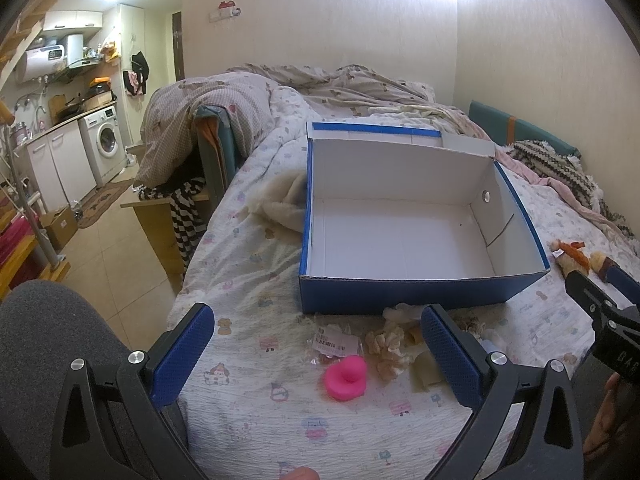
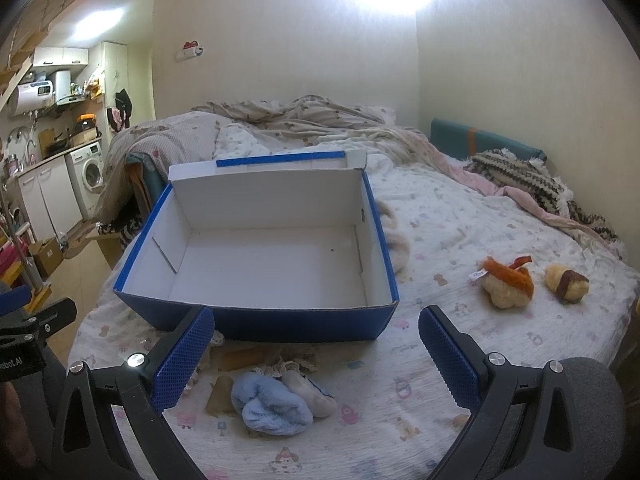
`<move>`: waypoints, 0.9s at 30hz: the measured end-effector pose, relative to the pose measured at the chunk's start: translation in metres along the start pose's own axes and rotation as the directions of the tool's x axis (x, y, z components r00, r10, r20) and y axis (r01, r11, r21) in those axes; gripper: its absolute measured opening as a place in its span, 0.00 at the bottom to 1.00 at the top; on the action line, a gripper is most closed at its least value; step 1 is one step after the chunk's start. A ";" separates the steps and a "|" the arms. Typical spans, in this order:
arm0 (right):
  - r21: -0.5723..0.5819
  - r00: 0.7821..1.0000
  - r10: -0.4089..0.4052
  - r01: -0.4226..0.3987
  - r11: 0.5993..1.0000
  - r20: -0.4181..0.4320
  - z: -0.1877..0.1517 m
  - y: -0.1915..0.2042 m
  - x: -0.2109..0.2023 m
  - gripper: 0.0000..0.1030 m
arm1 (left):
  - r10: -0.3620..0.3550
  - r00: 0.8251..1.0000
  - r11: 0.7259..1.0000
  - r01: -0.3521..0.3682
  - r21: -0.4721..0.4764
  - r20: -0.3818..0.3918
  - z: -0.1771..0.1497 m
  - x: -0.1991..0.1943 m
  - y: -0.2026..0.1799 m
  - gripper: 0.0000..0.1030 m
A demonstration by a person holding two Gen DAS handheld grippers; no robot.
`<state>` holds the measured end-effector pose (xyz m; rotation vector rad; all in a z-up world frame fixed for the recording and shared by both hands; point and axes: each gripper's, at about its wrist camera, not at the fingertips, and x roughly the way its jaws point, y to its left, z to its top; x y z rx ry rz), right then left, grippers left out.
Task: Organize soft objects
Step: 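Grasp the small plastic bag with the left tool while the right tool grasps the light-blue plush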
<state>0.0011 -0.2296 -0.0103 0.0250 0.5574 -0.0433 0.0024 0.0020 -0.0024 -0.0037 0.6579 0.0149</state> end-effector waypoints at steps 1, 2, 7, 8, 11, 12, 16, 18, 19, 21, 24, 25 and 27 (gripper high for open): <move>0.001 1.000 0.001 -0.001 1.000 -0.001 0.001 -0.001 -0.001 1.00 | 0.000 1.000 1.000 0.000 0.000 0.000 0.000 -0.001 0.000 1.00; 0.001 1.000 0.003 -0.003 1.000 -0.007 0.001 -0.001 0.001 1.00 | 0.000 1.000 1.000 0.000 0.001 -0.001 -0.001 0.000 0.001 1.00; -0.015 0.997 -0.004 0.003 1.000 -0.074 -0.001 -0.002 0.015 1.00 | -0.011 0.996 1.000 0.011 0.006 -0.093 -0.003 0.016 0.001 1.00; -0.016 0.995 0.000 -0.001 1.000 -0.099 -0.001 -0.003 0.020 1.00 | -0.015 0.991 1.000 0.016 0.006 -0.134 -0.003 0.024 0.002 1.00; -0.015 0.983 0.012 -0.015 1.000 -0.186 -0.004 -0.004 0.037 1.00 | -0.002 0.978 1.000 0.001 -0.005 -0.207 -0.001 0.040 0.004 1.00; -0.007 0.975 0.024 -0.026 1.000 -0.220 -0.005 -0.005 0.044 1.00 | 0.017 0.974 1.000 -0.017 -0.002 -0.225 0.000 0.044 0.004 1.00; 0.013 0.930 0.090 -0.091 0.996 -0.356 -0.007 -0.009 0.070 1.00 | 0.070 0.943 0.997 -0.074 0.000 -0.326 0.007 0.069 0.014 1.00; 0.007 0.908 0.112 -0.119 0.993 -0.403 -0.008 -0.010 0.083 1.00 | 0.054 0.913 0.997 -0.072 -0.030 -0.404 0.008 0.087 0.024 1.00; -0.006 0.901 0.109 -0.123 0.992 -0.420 -0.008 -0.010 0.088 1.00 | 0.042 0.898 0.997 -0.066 -0.041 -0.438 0.007 0.095 0.028 1.00; -0.034 0.896 0.093 -0.119 0.992 -0.434 -0.009 -0.010 0.096 1.00 | 0.019 0.867 0.993 -0.075 -0.092 -0.498 0.004 0.110 0.041 1.00; -0.033 0.888 0.083 -0.110 0.993 -0.452 -0.011 -0.015 0.109 1.00 | -0.007 0.844 0.986 -0.084 -0.144 -0.537 0.005 0.128 0.053 0.99; -0.020 0.885 0.087 -0.108 0.994 -0.458 -0.011 -0.017 0.113 1.00 | -0.017 0.839 0.985 -0.079 -0.152 -0.544 0.006 0.131 0.055 0.98; 0.014 0.877 0.100 -0.106 0.994 -0.469 -0.014 -0.022 0.119 1.00 | -0.041 0.830 0.984 -0.064 -0.168 -0.557 0.007 0.141 0.054 0.98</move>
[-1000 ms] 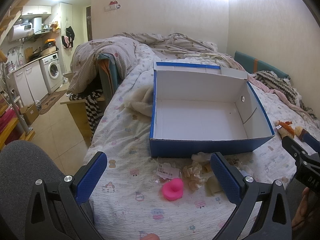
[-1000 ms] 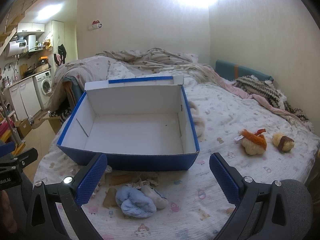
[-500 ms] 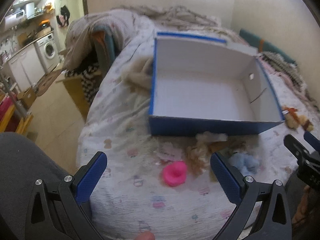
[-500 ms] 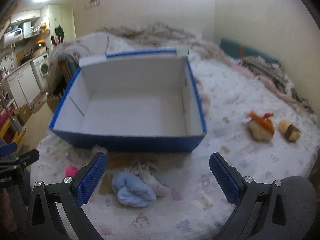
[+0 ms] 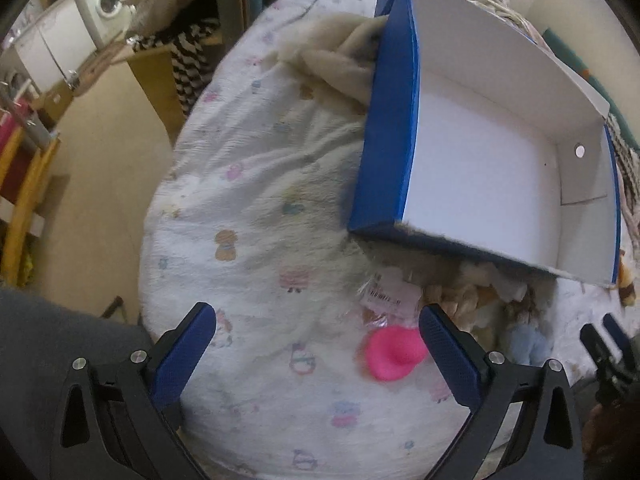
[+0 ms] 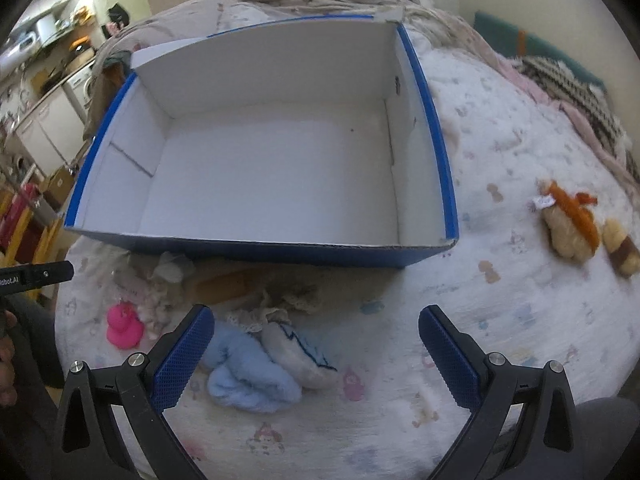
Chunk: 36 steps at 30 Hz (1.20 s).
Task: Organize soft objects
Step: 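Grasp the small plastic bag with the left tool while the right tool grasps the light-blue plush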
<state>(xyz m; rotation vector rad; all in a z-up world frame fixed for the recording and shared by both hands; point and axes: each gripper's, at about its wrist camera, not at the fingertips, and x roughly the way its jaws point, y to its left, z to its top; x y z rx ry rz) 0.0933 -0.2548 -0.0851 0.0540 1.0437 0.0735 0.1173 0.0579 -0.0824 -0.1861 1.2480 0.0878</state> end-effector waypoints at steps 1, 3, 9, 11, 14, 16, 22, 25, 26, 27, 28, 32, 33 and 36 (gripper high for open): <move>0.014 1.000 0.007 -0.006 1.000 -0.008 0.000 -0.002 0.002 1.00 | -0.016 0.999 1.000 0.016 0.000 -0.027 0.005 0.006 -0.003 0.98; 0.032 1.000 0.015 -0.014 0.999 -0.017 0.000 -0.004 0.006 1.00 | -0.032 0.997 0.999 0.032 0.003 -0.067 0.011 0.016 -0.009 0.98; 0.049 1.000 0.015 -0.015 0.999 -0.007 -0.003 -0.007 0.006 1.00 | -0.012 0.985 0.996 0.027 0.085 -0.173 0.017 0.059 -0.040 0.79; 0.055 1.000 0.009 -0.008 0.998 -0.008 -0.003 -0.008 0.007 1.00 | -0.014 0.981 0.995 0.033 0.095 -0.193 0.017 0.071 -0.048 0.70; 0.057 1.000 -0.009 0.010 0.998 -0.016 -0.003 -0.009 0.011 1.00 | -0.001 0.977 0.992 0.029 0.126 -0.213 0.014 0.084 -0.061 0.67; 0.056 1.000 -0.017 0.018 0.998 -0.019 -0.003 -0.009 0.013 1.00 | 0.015 0.978 0.989 0.016 0.150 -0.208 0.012 0.089 -0.067 0.53; 0.091 0.999 0.026 -0.023 0.996 -0.037 0.000 -0.016 0.017 1.00 | -0.010 0.986 0.986 0.037 0.164 -0.165 0.008 0.078 -0.067 0.12; 0.166 0.995 0.091 -0.082 0.983 -0.048 0.003 -0.030 0.019 1.00 | 0.003 0.993 0.984 0.018 0.175 -0.119 0.004 0.062 -0.064 0.12; 0.205 0.990 0.133 -0.120 0.971 -0.053 0.003 -0.036 0.019 1.00 | -0.001 0.995 0.986 0.018 0.168 -0.101 0.002 0.053 -0.062 0.12; 0.236 0.984 0.170 -0.152 0.960 -0.058 0.003 -0.040 0.020 1.00 | -0.011 0.996 0.986 0.026 0.164 -0.091 0.001 0.048 -0.061 0.12; 0.261 0.977 0.202 -0.179 0.949 -0.064 0.002 -0.043 0.021 1.00 | -0.020 0.997 0.986 0.032 0.163 -0.078 -0.001 0.040 -0.060 0.12; 0.320 0.927 0.353 -0.298 0.899 -0.125 -0.008 -0.040 0.028 0.89 | -0.044 0.998 0.990 0.049 0.135 -0.038 -0.010 0.019 -0.051 0.12; 0.325 0.921 0.361 -0.299 0.897 -0.149 -0.010 -0.037 0.030 0.84 | -0.033 0.999 0.991 0.037 0.132 -0.029 -0.013 0.016 -0.050 0.12; 0.359 0.889 0.410 -0.321 0.877 -0.206 -0.021 -0.024 0.035 0.80 | -0.028 0.999 0.993 0.033 0.117 -0.042 -0.020 0.017 -0.051 0.12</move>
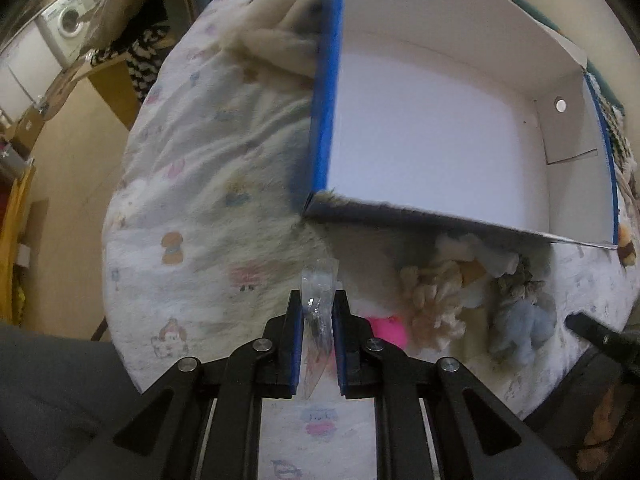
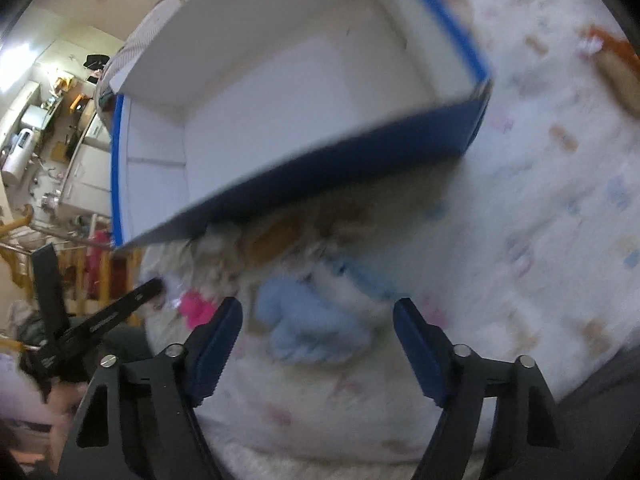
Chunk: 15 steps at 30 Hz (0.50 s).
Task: Organize soft objects
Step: 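Grasp the small plastic bag with the left tool while the right tool grasps the light-blue plush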
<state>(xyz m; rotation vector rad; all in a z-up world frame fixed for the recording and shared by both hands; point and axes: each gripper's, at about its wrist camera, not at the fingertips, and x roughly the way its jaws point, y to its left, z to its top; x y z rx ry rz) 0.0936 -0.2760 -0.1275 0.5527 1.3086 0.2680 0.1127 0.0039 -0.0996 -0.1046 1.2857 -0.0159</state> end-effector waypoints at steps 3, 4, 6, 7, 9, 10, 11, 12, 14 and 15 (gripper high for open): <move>0.076 0.998 0.039 -0.035 0.996 -0.054 -0.009 0.001 0.014 0.80 | -0.013 1.000 0.999 0.013 -0.031 -0.016 -0.006 0.003 0.004 0.12; 0.100 0.997 0.036 -0.030 0.995 -0.063 -0.007 0.002 0.019 0.80 | -0.014 1.000 0.999 0.014 -0.032 -0.018 -0.003 0.003 0.008 0.12; 0.152 0.998 0.002 0.007 0.988 -0.058 -0.009 -0.003 0.029 0.80 | -0.019 1.000 0.999 0.018 -0.029 -0.017 -0.003 0.003 0.003 0.12; 0.187 0.998 -0.004 0.015 0.982 -0.056 -0.007 -0.004 0.034 0.80 | -0.021 1.000 0.999 0.020 -0.025 -0.016 0.004 0.012 0.012 0.12; 0.228 0.997 0.023 -0.005 0.974 -0.073 -0.005 -0.006 0.048 0.80 | -0.016 1.000 1.000 0.015 -0.016 -0.007 0.013 0.011 0.013 0.12; 0.226 0.996 0.020 0.000 0.974 -0.083 -0.005 -0.004 0.054 0.79 | -0.014 1.000 1.000 0.014 -0.013 -0.004 0.014 0.011 0.010 0.12; 0.212 0.997 0.001 0.016 0.977 -0.079 -0.004 0.000 0.056 0.64 | -0.014 1.000 1.000 0.014 -0.009 -0.001 0.014 0.012 0.009 0.12; 0.197 0.998 -0.012 0.025 0.980 -0.066 -0.005 0.004 0.056 0.54 | -0.011 1.000 1.000 0.011 -0.005 0.001 0.015 0.013 0.009 0.12; 0.173 0.999 0.003 0.006 0.985 -0.054 -0.006 0.010 0.055 0.34 | -0.007 1.000 1.000 0.007 0.000 0.006 0.013 0.013 0.010 0.12; 0.153 0.999 -0.001 0.006 0.988 -0.037 -0.006 0.013 0.052 0.31 | -0.007 1.000 1.000 0.007 0.000 0.007 0.013 0.012 0.010 0.12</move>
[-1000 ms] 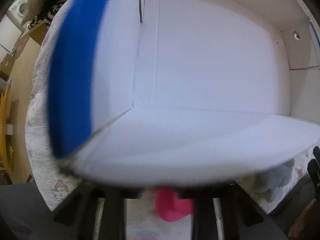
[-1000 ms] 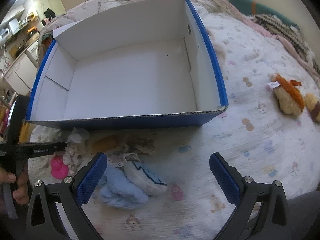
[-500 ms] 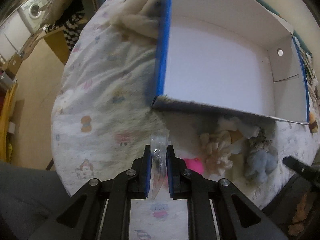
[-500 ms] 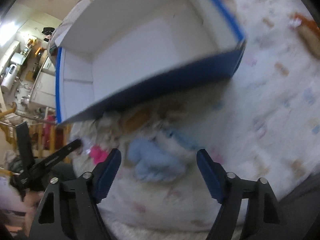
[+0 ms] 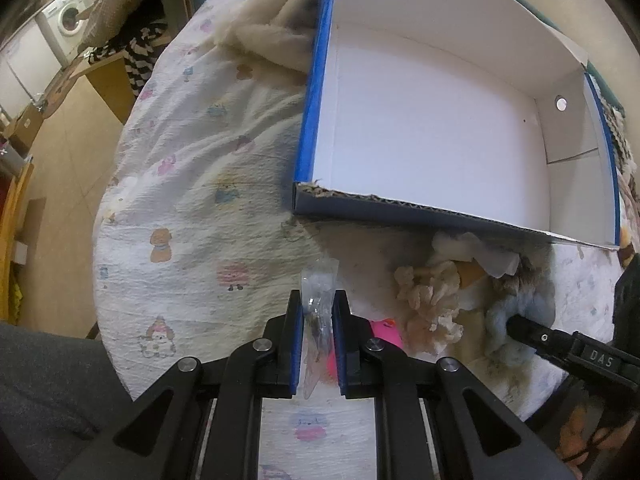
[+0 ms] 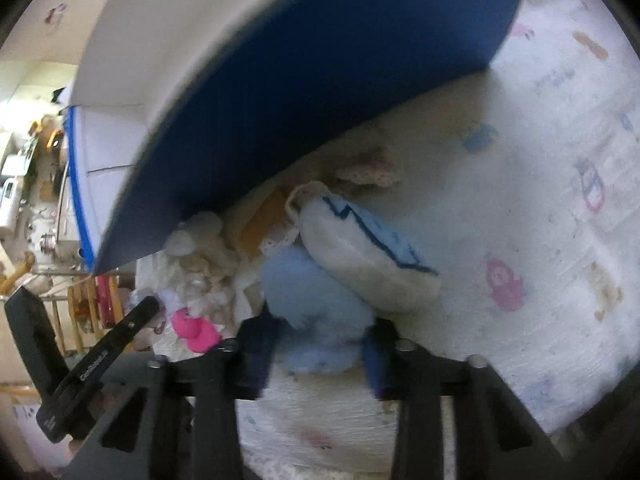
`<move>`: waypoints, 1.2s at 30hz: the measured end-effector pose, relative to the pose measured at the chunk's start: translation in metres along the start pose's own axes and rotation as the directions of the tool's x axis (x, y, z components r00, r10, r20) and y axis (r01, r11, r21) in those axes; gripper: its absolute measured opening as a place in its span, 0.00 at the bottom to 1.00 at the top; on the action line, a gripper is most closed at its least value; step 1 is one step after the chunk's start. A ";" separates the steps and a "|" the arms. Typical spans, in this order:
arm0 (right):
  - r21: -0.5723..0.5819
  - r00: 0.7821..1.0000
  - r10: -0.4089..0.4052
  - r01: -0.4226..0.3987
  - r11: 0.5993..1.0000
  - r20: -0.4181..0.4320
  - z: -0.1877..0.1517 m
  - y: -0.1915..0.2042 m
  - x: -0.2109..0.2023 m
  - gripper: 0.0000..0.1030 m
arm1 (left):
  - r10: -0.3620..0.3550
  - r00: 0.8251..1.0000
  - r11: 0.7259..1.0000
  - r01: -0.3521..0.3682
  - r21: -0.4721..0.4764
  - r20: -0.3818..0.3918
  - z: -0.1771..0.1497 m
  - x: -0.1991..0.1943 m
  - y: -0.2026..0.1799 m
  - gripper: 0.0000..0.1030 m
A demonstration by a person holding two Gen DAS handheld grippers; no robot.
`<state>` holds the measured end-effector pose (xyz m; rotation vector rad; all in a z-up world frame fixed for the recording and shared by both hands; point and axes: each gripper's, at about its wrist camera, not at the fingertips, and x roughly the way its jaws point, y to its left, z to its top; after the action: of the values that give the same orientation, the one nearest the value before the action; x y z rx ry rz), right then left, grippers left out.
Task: Organize soft objects
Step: 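Grasp the small plastic bag with the left tool while the right tool grasps the light-blue plush, then carry the plastic bag and blue plush into the box and release both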
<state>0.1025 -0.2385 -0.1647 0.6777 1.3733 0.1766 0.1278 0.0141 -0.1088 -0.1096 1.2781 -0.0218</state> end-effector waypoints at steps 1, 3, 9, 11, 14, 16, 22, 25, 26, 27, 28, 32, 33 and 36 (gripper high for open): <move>-0.023 1.000 -0.002 0.003 1.000 0.018 -0.001 0.003 -0.004 0.27 | -0.001 1.000 1.000 0.001 -0.003 0.001 -0.001 -0.001 0.000 0.12; -0.062 0.999 0.003 0.000 0.998 0.037 -0.006 0.006 -0.015 0.25 | -0.008 1.000 1.000 0.008 -0.016 0.002 0.000 -0.002 0.003 0.12; -0.184 0.997 0.021 -0.007 0.983 0.074 -0.025 0.017 -0.047 0.24 | -0.018 1.000 0.999 0.018 -0.029 0.003 0.001 -0.004 0.004 0.12; -0.234 0.995 0.009 0.014 0.972 0.097 -0.025 0.018 -0.060 0.24 | -0.014 1.000 1.000 0.014 -0.022 0.009 0.000 -0.005 0.003 0.12; -0.301 0.988 -0.021 0.068 0.951 0.156 -0.029 0.024 -0.080 0.24 | -0.009 1.000 1.000 0.009 -0.015 0.015 -0.002 -0.007 0.002 0.12; -0.325 0.983 0.003 0.059 0.944 0.186 -0.027 0.024 -0.098 0.24 | -0.014 1.000 1.000 0.014 -0.018 0.020 -0.003 -0.011 0.004 0.12; -0.375 0.966 0.051 0.049 0.926 0.254 -0.024 0.038 -0.127 0.24 | 0.012 0.993 1.000 -0.010 -0.025 0.113 -0.012 -0.039 0.006 0.12; -0.393 0.957 0.074 0.044 0.919 0.281 -0.016 0.044 -0.131 0.24 | 0.032 0.984 0.999 -0.029 -0.019 0.176 -0.011 -0.058 0.003 0.12; -0.397 0.955 0.082 0.040 0.917 0.286 -0.013 0.046 -0.134 0.24 | 0.037 0.980 0.999 -0.034 -0.016 0.194 -0.010 -0.064 0.002 0.12; -0.401 0.952 0.097 0.029 0.916 0.292 -0.011 0.047 -0.137 0.24 | 0.040 0.978 0.999 -0.038 -0.014 0.206 -0.009 -0.068 0.000 0.12; -0.405 0.947 0.112 0.021 0.914 0.300 -0.009 0.048 -0.140 0.24 | 0.041 0.975 0.999 -0.040 -0.012 0.220 -0.007 -0.073 -0.002 0.12; -0.429 0.933 0.133 0.024 0.903 0.333 0.001 0.059 -0.147 0.24 | 0.040 0.968 0.999 -0.040 -0.003 0.247 0.002 -0.086 -0.008 0.12; -0.436 0.930 0.138 0.027 0.900 0.342 0.003 0.061 -0.149 0.24 | 0.037 0.968 0.999 -0.037 -0.005 0.248 0.003 -0.088 -0.008 0.12; -0.445 0.924 0.145 0.030 0.895 0.353 0.010 0.067 -0.152 0.24 | 0.025 0.966 1.000 -0.025 -0.001 0.256 0.005 -0.095 -0.010 0.12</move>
<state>0.0964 -0.2640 -0.0002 0.3412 0.8926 0.3759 0.1055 0.0117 -0.0155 -0.0914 1.0209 0.0123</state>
